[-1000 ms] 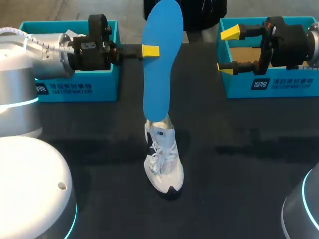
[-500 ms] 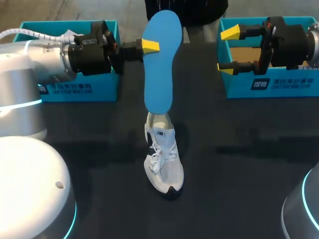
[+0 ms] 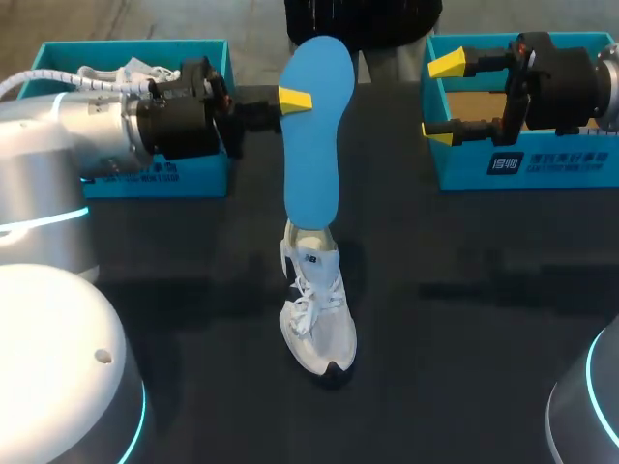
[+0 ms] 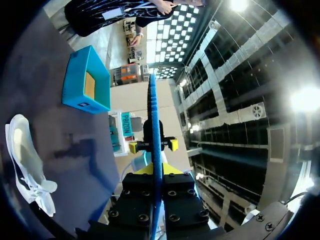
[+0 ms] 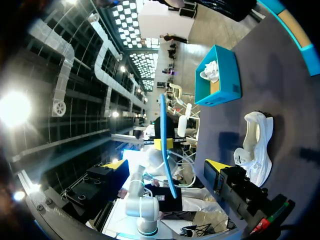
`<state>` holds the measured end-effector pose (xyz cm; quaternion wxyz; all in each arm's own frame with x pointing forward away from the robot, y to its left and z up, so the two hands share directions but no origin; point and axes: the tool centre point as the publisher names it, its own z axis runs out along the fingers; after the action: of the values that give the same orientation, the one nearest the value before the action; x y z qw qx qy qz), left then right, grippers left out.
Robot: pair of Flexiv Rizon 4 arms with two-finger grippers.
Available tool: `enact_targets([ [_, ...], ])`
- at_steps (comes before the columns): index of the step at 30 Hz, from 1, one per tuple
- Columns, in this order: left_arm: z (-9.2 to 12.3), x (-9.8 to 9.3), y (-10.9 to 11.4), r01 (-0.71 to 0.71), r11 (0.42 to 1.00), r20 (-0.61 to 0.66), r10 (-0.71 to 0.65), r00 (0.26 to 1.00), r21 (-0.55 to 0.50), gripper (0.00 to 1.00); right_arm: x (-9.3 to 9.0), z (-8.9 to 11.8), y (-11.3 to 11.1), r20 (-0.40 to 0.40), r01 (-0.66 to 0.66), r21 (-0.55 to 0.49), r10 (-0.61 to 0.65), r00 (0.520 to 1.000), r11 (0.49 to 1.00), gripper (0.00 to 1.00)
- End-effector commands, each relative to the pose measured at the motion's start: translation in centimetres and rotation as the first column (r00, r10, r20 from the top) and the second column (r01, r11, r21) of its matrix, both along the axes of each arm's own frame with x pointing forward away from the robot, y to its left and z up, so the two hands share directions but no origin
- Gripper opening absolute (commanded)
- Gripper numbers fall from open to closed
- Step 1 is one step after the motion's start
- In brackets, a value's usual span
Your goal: Take the shoe out of the shoebox, open the shoe tongue, remove and reinsert the insole, then place the shoe into the shoebox
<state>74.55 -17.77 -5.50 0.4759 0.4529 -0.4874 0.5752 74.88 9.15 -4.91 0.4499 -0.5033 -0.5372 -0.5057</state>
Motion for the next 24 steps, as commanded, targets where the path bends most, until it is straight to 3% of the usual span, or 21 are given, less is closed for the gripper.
enact_targets([
  [1, -0.8, 0.1, -0.8, -0.012, 1.000, -0.014, 0.012, 1.000, -0.006, 0.00, 0.0, 1.7, 0.6, -0.032, 0.012, -0.155, -0.017, 0.999, 0.988, 1.00],
  [6, -1.6, 0.5, -1.4, -0.019, 1.000, -0.044, 0.019, 0.999, 0.007, 0.00, -0.2, 3.1, 1.5, -0.066, 0.018, -0.349, -0.043, 0.997, 0.937, 1.00],
  [13, -2.4, 1.2, -2.1, -0.028, 1.000, -0.087, 0.029, 0.996, 0.008, 0.00, -0.3, 4.6, 3.1, -0.082, 0.024, -0.535, -0.080, 0.993, 0.845, 1.00],
  [20, -2.6, 1.8, -2.3, -0.029, 1.000, -0.100, 0.028, 0.995, -0.009, 0.00, -0.6, 5.5, 4.4, -0.050, 0.050, -0.646, -0.108, 0.993, 0.762, 1.00],
  [24, -2.8, 2.3, -2.2, -0.038, 0.999, -0.116, 0.037, 0.993, -0.009, 0.00, -1.0, 5.9, 5.5, -0.031, 0.073, -0.731, -0.140, 0.990, 0.679, 1.00],
])
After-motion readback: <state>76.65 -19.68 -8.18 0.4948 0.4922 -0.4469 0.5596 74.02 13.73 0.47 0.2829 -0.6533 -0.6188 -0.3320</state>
